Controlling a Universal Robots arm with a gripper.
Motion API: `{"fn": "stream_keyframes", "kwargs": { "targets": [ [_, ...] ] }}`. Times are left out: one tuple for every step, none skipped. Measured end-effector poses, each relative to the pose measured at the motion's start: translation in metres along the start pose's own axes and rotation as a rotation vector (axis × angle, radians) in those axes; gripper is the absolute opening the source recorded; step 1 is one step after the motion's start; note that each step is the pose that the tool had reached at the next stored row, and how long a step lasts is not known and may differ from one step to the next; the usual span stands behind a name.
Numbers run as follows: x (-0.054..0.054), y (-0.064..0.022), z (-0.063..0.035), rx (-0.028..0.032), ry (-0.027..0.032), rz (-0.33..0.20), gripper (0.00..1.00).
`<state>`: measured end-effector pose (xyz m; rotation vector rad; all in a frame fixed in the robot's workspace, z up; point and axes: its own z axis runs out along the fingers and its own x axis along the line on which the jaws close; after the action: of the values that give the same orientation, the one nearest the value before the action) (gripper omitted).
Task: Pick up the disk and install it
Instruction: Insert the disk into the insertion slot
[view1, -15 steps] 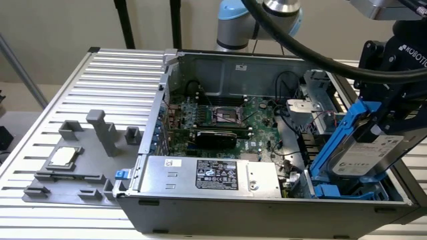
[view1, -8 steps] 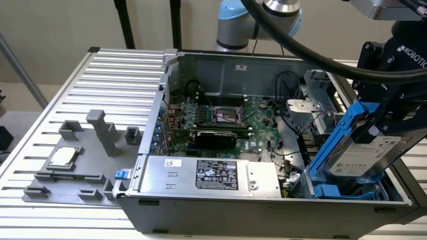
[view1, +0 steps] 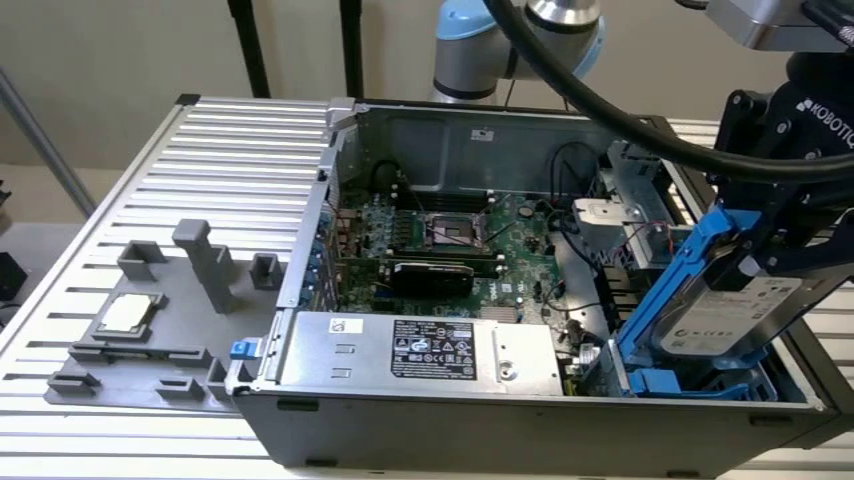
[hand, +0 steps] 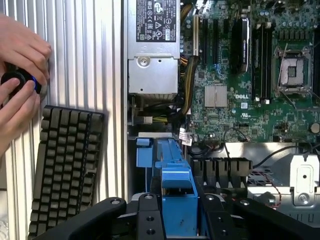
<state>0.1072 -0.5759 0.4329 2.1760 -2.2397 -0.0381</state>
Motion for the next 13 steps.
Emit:
{"fn": "stream_keyframes", "kwargs": {
  "targets": [
    [0.000,0.0000,0.0010,-0.0017,0.0001,0.000,0.00],
    [0.000,-0.0001,0.0019,-0.0028,0.0001,0.000,0.00],
    [0.000,-0.0001,0.0027,-0.0035,0.0002,0.000,0.00],
    [0.000,-0.0002,0.0036,-0.0040,0.0001,0.000,0.00],
    [0.000,-0.0003,0.0044,-0.0044,0.0002,0.000,0.00],
    [0.000,-0.0004,0.0053,-0.0046,0.0002,0.000,0.00],
    [0.000,-0.0005,0.0065,-0.0047,0.0002,0.000,0.00],
    [0.000,-0.0006,0.0077,-0.0048,0.0003,0.000,0.00],
    [0.000,-0.0007,0.0091,-0.0048,0.0001,0.000,0.00],
    [0.000,-0.0008,0.0105,-0.0049,0.0001,-0.001,0.00],
    [0.000,-0.0009,0.0120,-0.0049,0.0002,-0.001,0.00],
    [0.000,-0.0010,0.0135,-0.0049,0.0003,-0.002,0.00],
    [0.000,-0.0011,0.0151,-0.0049,0.0003,-0.003,0.00]
  ]
}}
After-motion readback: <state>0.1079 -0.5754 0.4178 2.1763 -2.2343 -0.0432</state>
